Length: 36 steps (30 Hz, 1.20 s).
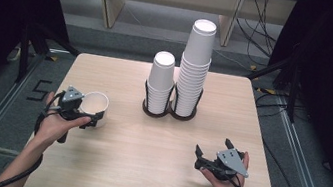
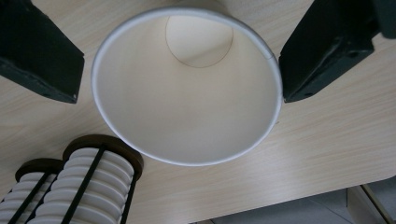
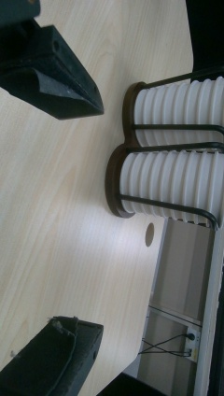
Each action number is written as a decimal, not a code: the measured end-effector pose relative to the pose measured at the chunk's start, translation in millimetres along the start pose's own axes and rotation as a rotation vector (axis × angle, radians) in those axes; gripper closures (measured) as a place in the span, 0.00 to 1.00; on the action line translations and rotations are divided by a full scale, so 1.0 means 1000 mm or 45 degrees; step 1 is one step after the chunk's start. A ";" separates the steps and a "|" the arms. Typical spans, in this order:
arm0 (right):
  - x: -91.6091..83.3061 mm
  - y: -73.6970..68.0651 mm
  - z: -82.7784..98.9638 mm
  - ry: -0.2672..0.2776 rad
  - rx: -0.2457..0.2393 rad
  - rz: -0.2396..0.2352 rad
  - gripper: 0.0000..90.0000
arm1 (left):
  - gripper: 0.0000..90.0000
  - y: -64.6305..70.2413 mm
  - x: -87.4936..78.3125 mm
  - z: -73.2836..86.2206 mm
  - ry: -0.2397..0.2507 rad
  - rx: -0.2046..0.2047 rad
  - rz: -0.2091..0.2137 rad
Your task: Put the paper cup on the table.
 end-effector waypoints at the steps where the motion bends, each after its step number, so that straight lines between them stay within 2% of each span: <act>1: 0.000 0.000 0.000 0.000 0.000 -0.001 0.01 | 0.00 0.001 -0.004 0.001 0.001 -0.001 -0.008; 5: 0.001 0.000 0.000 0.008 -0.018 -0.001 0.01 | 0.00 0.001 -0.006 0.002 0.018 -0.015 0.008; 6: 0.001 -0.001 0.001 0.003 0.006 0.013 0.01 | 0.00 0.000 -0.007 0.002 0.036 -0.013 0.003; 7: 0.000 0.000 0.001 -0.002 -0.006 0.012 0.01 | 0.00 0.000 -0.007 0.002 0.036 -0.013 0.003; 9: 0.001 -0.002 0.001 0.017 0.010 0.009 0.01 | 0.00 -0.001 -0.007 0.003 0.052 -0.005 -0.005; 10: 0.001 0.000 0.000 0.009 -0.020 -0.001 0.01 | 0.00 -0.001 -0.007 0.003 0.053 -0.006 0.001; 12: -0.001 0.001 0.001 -0.006 -0.014 0.018 0.01 | 0.00 -0.001 -0.008 0.004 0.054 -0.002 0.006; 14: 0.001 0.001 0.002 0.011 0.004 0.000 0.01 | 0.00 -0.002 -0.009 0.005 0.063 -0.002 0.016; 15: 0.000 0.001 0.002 -0.008 0.006 0.019 0.01 | 0.00 -0.002 -0.009 0.006 0.066 -0.011 0.016; 16: 0.000 0.001 0.002 -0.004 -0.006 0.004 0.01 | 0.00 -0.002 -0.010 0.006 0.066 -0.011 0.012; 18: 0.000 0.002 0.001 -0.004 -0.021 0.020 0.01 | 0.00 -0.002 -0.011 0.007 0.073 -0.007 0.018; 19: 0.001 0.000 0.001 -0.003 0.000 0.005 0.01 | 0.00 -0.002 -0.013 0.008 0.076 -0.008 0.024; 27: 0.001 0.001 0.003 -0.006 0.011 0.009 0.01 | 0.00 -0.002 -0.019 0.014 0.106 0.000 0.026; 31: 0.002 0.003 0.004 -0.010 -0.003 0.020 0.01 | 0.00 -0.002 -0.026 0.021 0.152 -0.026 0.031; 36: 0.002 0.003 0.004 -0.010 -0.005 0.015 0.01 | 0.00 0.001 -0.032 0.032 0.180 -0.028 0.030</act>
Point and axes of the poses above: each handheld gripper's, and its own axes: x roughly forward along the jaws, z roughly out of its underside, y roughly to its right, the point moved 2 cm from there along x, roughly forward along the jaws, and after that the axes turned 8 degrees about -z, right-handed, at the moved point
